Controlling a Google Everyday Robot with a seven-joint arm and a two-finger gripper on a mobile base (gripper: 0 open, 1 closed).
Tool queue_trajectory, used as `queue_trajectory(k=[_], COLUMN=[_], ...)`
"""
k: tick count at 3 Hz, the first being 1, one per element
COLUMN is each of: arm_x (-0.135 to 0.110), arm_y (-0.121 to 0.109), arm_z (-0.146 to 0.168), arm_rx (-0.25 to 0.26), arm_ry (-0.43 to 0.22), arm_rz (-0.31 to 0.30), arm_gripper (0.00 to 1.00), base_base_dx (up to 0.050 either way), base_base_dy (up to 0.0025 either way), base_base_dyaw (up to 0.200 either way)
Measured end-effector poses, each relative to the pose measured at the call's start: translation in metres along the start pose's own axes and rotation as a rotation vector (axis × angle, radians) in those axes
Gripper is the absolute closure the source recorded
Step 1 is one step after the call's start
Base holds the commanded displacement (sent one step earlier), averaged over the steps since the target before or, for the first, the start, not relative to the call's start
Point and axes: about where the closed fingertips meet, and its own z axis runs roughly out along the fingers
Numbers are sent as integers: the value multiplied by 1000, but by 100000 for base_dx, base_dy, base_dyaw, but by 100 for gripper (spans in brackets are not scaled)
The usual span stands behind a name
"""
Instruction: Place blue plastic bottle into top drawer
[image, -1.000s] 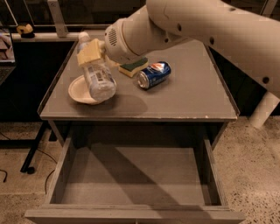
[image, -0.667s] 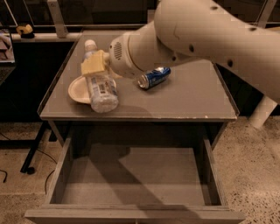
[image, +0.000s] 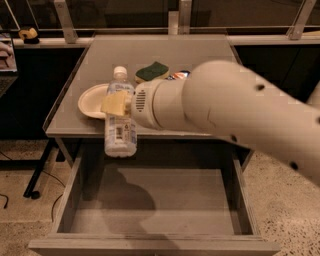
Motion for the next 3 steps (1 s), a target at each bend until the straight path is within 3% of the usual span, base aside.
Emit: queue_trajectory(k=[2, 3], arm_x=[50, 61], arm_y=[-17, -23], arm_z=[-22, -24], arm_rx=[108, 129], arm_ry=[-190, -233], arm_rz=[118, 147], arm_gripper=[100, 100], base_base_dx=[0, 0], base_base_dy=[0, 0], base_base_dyaw=[0, 0])
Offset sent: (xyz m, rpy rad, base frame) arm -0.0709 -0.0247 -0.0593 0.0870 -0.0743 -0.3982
